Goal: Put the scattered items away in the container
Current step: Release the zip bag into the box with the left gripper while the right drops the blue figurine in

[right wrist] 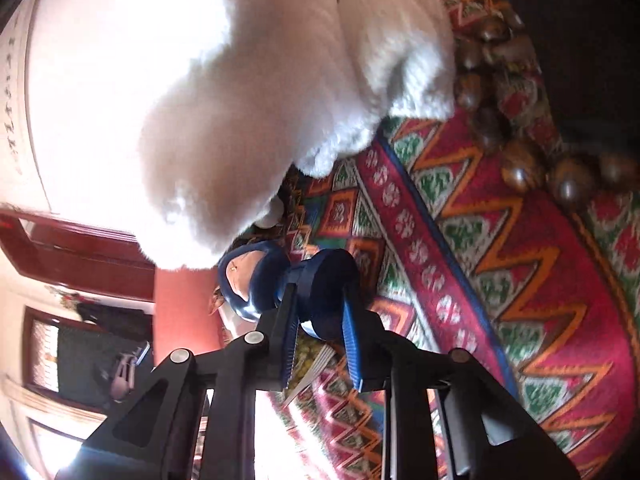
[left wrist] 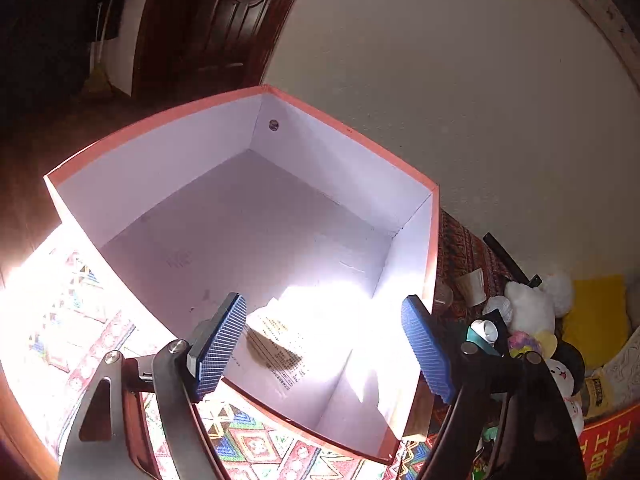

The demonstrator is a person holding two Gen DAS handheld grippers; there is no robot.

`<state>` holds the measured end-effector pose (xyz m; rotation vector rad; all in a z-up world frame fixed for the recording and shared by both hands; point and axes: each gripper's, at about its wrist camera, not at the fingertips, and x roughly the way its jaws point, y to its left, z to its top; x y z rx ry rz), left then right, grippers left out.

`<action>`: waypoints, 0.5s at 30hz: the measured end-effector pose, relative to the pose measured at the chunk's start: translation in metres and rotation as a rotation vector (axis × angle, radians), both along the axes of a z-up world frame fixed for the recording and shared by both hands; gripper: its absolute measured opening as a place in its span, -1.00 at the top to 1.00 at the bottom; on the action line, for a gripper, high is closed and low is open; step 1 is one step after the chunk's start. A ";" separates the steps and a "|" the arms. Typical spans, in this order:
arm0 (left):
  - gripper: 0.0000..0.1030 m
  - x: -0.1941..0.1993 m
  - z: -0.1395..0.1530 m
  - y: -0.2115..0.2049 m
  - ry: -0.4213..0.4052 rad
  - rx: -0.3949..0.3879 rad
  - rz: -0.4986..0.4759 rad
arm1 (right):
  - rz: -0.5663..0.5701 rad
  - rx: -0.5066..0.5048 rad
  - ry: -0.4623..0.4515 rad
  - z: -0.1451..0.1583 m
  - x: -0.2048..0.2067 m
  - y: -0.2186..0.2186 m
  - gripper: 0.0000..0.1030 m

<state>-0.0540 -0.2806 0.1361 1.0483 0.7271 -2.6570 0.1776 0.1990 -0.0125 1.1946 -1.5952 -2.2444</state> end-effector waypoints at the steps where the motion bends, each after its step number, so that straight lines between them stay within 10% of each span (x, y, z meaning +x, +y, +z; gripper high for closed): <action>1: -0.63 0.004 0.000 -0.003 -0.004 -0.014 0.023 | -0.001 -0.026 0.002 -0.002 0.005 -0.002 0.62; 7: -0.63 0.028 0.002 -0.028 -0.019 -0.022 0.102 | 0.022 -0.195 0.100 0.021 0.035 -0.034 0.64; 15: -0.63 0.045 -0.001 -0.062 -0.064 -0.022 0.207 | 0.288 -0.184 0.310 0.158 -0.047 -0.173 0.65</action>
